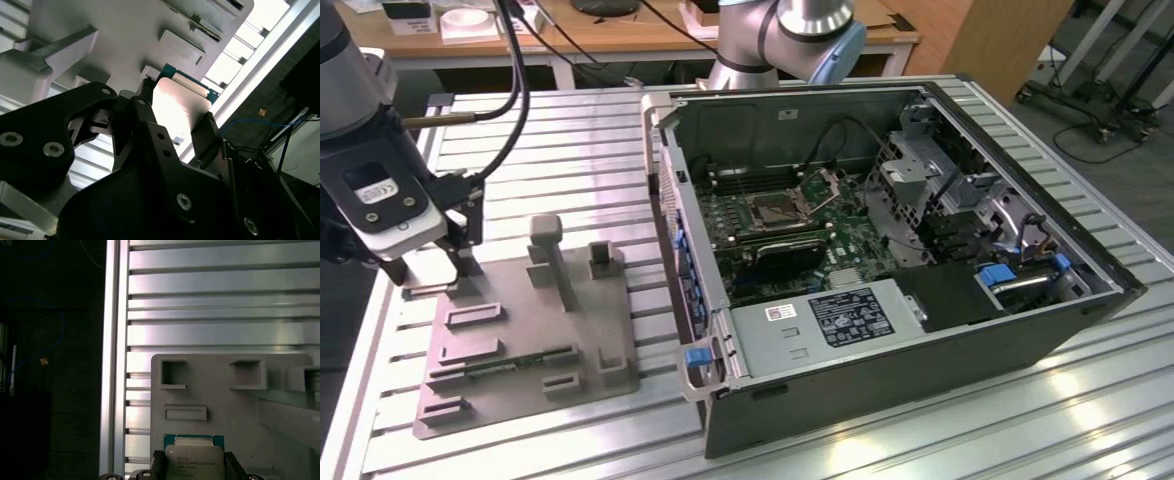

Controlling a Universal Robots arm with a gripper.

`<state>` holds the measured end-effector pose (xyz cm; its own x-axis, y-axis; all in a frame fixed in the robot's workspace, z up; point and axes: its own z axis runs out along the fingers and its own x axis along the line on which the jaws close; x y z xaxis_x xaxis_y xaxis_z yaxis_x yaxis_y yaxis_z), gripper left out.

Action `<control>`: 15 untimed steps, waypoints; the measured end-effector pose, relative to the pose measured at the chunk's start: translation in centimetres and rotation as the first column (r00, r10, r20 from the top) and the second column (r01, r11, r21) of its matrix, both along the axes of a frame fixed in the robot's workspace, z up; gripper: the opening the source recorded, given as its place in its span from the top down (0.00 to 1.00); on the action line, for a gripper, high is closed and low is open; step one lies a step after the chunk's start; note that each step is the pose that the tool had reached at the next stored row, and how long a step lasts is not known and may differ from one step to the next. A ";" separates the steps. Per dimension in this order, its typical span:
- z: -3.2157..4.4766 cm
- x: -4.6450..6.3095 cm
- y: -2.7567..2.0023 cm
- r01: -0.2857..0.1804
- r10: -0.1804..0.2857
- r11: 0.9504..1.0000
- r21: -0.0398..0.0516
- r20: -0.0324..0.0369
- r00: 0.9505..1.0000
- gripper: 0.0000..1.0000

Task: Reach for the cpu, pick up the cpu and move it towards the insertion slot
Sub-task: 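Pick up the cpu and move it towards the insertion slot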

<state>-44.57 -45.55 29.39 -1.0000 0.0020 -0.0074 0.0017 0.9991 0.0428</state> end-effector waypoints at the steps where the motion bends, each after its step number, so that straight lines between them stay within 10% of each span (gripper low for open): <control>1: 0.08 0.0 0.00 0.000 0.000 1.000 0.000 0.000 1.000 0.46; 15: 0.53 0.0 0.00 0.000 0.000 1.000 0.000 0.000 1.000 0.46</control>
<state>-44.57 -45.55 29.91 -1.0000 0.0020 -0.0074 0.0016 0.9991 0.0429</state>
